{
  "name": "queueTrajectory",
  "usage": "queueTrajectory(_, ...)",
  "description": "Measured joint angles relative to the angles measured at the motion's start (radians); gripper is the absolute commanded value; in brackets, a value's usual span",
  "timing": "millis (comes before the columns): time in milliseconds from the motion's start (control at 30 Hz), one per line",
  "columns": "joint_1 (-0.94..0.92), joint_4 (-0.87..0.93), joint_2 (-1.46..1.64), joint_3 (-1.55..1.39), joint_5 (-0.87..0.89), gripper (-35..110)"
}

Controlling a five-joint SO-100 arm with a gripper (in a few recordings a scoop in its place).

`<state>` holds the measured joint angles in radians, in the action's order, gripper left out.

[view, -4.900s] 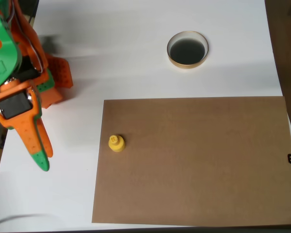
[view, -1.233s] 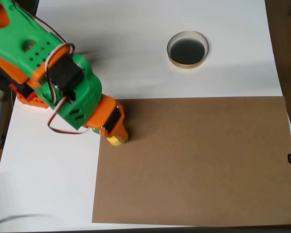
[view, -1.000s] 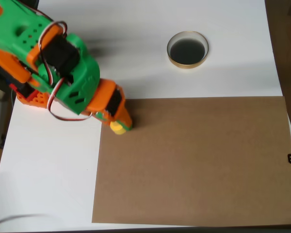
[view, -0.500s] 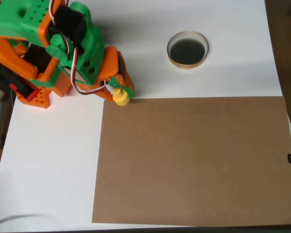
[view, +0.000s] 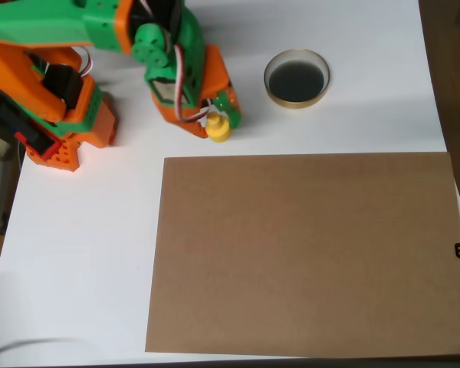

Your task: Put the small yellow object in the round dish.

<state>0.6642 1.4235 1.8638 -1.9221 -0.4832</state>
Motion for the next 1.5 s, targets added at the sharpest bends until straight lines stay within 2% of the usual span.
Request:
queueTrajectory(367,0.192,0.012,-0.21,0.138,0.02,0)
queueTrajectory(633,0.298,0.064,-0.417,0.37,0.032,0)
queueTrajectory(1500,0.365,0.179,-0.943,1.043,0.087,0)
